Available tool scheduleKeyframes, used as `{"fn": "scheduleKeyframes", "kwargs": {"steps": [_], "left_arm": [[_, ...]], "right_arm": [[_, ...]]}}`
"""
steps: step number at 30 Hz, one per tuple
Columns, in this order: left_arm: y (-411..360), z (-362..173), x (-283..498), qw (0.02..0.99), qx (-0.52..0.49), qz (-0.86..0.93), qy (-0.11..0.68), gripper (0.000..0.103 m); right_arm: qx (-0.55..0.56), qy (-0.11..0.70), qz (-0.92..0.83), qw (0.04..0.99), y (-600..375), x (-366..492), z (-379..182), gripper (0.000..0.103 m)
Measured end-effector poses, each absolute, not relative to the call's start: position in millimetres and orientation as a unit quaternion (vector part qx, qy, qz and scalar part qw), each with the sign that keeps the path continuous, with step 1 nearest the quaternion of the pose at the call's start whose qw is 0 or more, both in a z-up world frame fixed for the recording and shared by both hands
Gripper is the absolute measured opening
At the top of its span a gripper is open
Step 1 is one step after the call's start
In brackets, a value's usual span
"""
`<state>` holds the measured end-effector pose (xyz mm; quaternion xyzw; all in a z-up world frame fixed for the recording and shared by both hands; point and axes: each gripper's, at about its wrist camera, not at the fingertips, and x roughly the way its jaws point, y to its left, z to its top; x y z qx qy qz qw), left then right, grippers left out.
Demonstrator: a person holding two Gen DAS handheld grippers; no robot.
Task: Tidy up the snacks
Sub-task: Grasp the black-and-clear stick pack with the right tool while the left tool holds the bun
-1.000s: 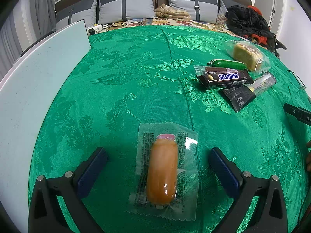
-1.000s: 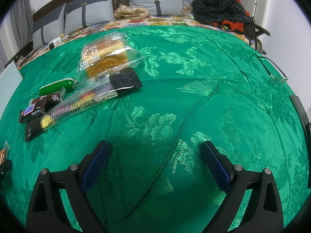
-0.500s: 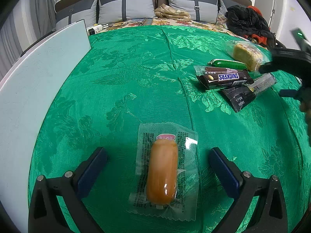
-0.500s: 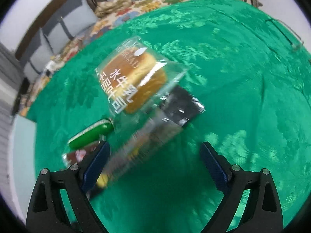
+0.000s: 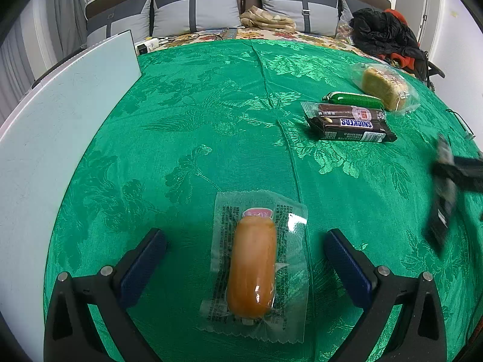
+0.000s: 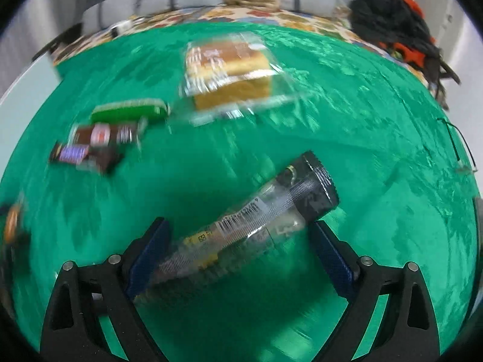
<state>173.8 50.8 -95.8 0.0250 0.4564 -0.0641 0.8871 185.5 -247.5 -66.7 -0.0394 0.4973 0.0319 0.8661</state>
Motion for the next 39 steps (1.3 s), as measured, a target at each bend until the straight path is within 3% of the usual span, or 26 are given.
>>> {"fn": "scheduleKeyframes", "kwargs": {"steps": [5,10,14,22,39], "left_arm": [[51.2,-95.9,174.4,0.887,0.025,-0.064,0.456,0.103],[51.0,-95.8,174.3,0.887,0.025,-0.064,0.456,0.103],[51.2,-95.8,174.5,0.887,0.025,-0.064,0.456,0.103],[50.9,-95.8,174.3,0.887,0.025,-0.064,0.456,0.103],[50.5,-96.0,174.4,0.887,0.025,-0.064,0.456,0.103]], "right_arm": [[-0.078,0.469,0.024,0.879,-288.9,159.6,-58.0,0.095],[0.021,0.425,0.033,0.904,-318.6,130.4,-30.0,0.095],[0.062,0.43,0.027,0.9,-316.8,111.0,-36.1,0.095],[0.165,0.366,-0.063,0.913,-335.8,53.6,-53.1,0.095],[0.183,0.361,-0.061,0.913,-349.5,35.4,-61.7,0.095]]}}
